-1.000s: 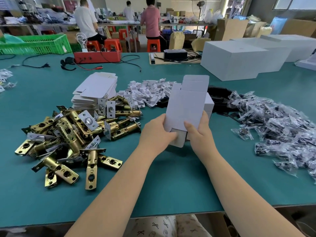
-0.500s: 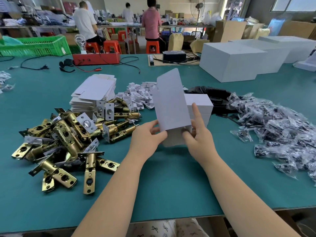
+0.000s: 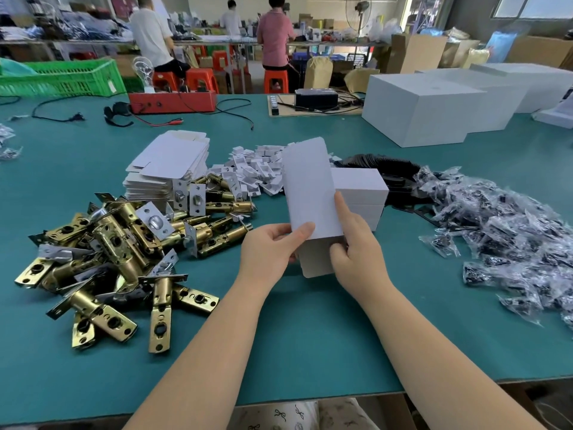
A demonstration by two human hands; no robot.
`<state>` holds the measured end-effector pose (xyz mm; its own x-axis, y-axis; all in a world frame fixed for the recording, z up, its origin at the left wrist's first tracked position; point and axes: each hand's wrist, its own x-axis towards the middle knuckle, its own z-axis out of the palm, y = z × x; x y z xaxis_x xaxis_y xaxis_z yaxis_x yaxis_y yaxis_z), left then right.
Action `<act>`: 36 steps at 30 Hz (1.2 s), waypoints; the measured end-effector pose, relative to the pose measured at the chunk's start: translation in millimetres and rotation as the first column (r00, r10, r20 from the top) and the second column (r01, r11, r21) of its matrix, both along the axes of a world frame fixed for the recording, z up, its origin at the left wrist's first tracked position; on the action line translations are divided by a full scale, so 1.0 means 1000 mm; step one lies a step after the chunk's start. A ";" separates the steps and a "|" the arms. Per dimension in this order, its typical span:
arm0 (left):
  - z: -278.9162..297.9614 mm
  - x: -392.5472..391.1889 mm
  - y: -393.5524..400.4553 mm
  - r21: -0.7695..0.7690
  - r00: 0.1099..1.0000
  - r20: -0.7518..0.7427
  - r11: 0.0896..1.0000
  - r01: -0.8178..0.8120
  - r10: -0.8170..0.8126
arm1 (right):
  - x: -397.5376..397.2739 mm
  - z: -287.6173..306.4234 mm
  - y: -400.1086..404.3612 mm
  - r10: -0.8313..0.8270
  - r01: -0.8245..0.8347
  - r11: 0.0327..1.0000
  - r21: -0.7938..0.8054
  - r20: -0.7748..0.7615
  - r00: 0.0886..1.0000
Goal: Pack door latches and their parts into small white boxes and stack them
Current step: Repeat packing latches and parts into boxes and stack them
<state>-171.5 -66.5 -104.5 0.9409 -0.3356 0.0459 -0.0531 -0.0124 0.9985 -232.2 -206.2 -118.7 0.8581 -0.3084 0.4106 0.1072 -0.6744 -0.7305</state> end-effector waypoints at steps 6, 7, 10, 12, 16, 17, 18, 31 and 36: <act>0.004 0.004 0.004 0.047 0.997 -0.023 0.996 0.073 -0.072 | 0.002 0.008 -0.004 -0.029 0.006 0.905 0.425 0.048 0.998; 0.004 0.004 0.005 0.044 0.992 -0.040 0.992 0.118 -0.116 | 0.003 0.010 -0.007 -0.077 0.052 0.869 0.492 0.032 0.996; 0.006 0.003 0.005 -0.012 0.976 -0.122 0.983 0.182 -0.182 | 0.006 0.010 -0.014 -0.061 0.052 0.804 0.592 -0.006 0.998; 0.006 0.004 0.005 -0.054 0.966 -0.170 0.981 0.188 -0.195 | 0.006 0.008 -0.015 -0.075 0.071 0.809 0.584 -0.017 0.997; 0.006 0.006 0.007 -0.162 0.930 -0.254 0.959 0.231 -0.266 | 0.007 0.008 -0.014 -0.119 0.114 0.800 0.589 -0.031 0.992; 0.006 0.006 0.007 -0.182 0.920 -0.272 0.954 0.240 -0.283 | 0.007 0.008 -0.014 -0.125 0.123 0.797 0.592 -0.038 0.991; 0.006 0.006 0.007 -0.199 0.910 -0.290 0.949 0.246 -0.297 | 0.007 0.009 -0.014 -0.128 0.130 0.794 0.594 -0.046 0.991; 0.001 0.009 0.001 -0.152 0.967 -0.255 0.988 -0.038 -0.002 | -0.003 0.015 -0.008 0.146 -0.066 0.729 0.681 -0.060 0.987; -0.001 0.008 0.002 -0.111 0.983 -0.180 0.994 0.012 -0.032 | -0.003 0.016 -0.007 0.144 -0.040 0.683 0.729 -0.081 0.986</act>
<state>-163.9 -64.1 -105.9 0.9294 -0.3586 -0.0873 0.1297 0.0959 0.9869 -234.7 -213.4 -102.9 0.9243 -0.3813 -0.0154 0.0154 0.0777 -0.9969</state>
